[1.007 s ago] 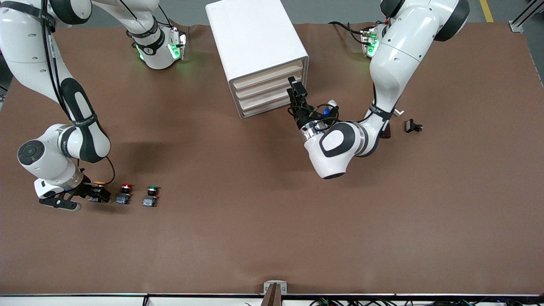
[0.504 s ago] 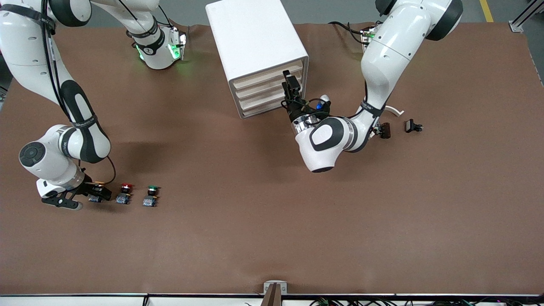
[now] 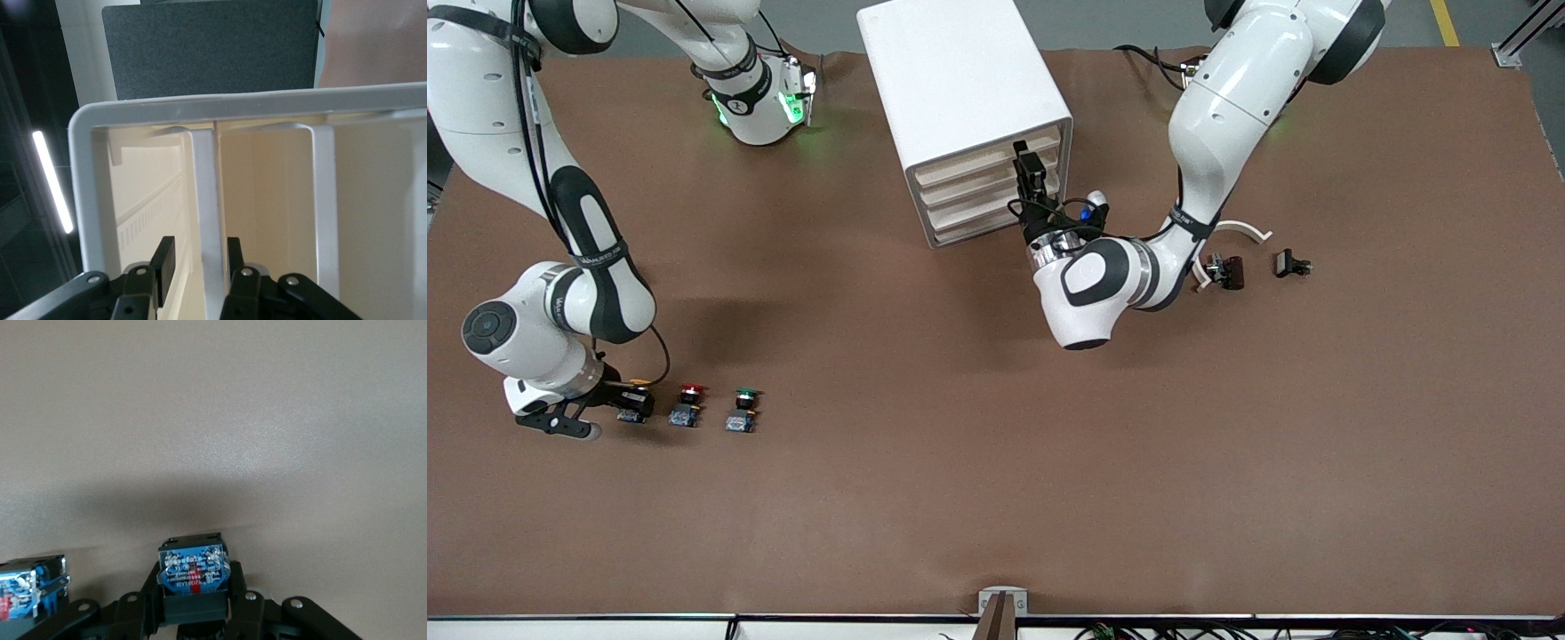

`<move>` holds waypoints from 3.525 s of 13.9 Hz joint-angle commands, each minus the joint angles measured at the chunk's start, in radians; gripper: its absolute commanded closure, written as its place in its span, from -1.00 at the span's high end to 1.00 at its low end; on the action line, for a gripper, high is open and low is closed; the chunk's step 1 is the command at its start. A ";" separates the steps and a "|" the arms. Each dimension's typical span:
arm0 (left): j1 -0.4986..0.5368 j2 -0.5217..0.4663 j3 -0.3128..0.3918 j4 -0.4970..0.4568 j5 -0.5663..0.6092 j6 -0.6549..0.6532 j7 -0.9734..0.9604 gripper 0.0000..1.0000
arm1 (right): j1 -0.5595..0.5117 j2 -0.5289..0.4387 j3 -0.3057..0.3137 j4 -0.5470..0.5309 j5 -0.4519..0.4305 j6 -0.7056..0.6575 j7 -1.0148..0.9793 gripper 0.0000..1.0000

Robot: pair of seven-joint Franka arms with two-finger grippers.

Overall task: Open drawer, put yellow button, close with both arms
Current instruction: 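Pull the drawer open with the left gripper while the right gripper lifts the button, then carry the yellow button over the open drawer with the right gripper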

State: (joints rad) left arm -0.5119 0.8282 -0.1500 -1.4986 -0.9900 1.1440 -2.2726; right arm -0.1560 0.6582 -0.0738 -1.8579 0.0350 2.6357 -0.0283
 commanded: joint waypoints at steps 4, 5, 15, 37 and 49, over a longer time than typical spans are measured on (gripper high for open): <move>-0.023 -0.015 0.000 -0.048 -0.015 -0.007 -0.015 -0.59 | 0.001 -0.043 0.020 0.067 0.039 -0.214 0.007 -1.00; -0.022 -0.015 0.000 -0.048 -0.013 -0.007 -0.015 -0.69 | 0.015 -0.046 0.020 0.116 0.042 -0.320 0.013 -1.00; -0.005 -0.014 0.001 -0.045 -0.013 -0.010 -0.027 -1.00 | 0.117 -0.230 0.023 0.187 0.046 -0.684 0.290 -1.00; 0.242 -0.006 0.013 0.044 -0.006 0.019 -0.027 -0.94 | 0.783 -0.427 0.022 0.243 0.083 -0.755 1.428 -1.00; 0.270 -0.001 0.014 0.050 0.011 0.026 -0.019 0.83 | 1.079 -0.358 0.020 0.315 -0.061 -0.666 1.806 -1.00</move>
State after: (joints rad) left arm -0.2477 0.8283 -0.1375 -1.4573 -0.9887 1.1811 -2.2911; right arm 0.8934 0.2577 -0.0409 -1.5907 0.0031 1.9731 1.7306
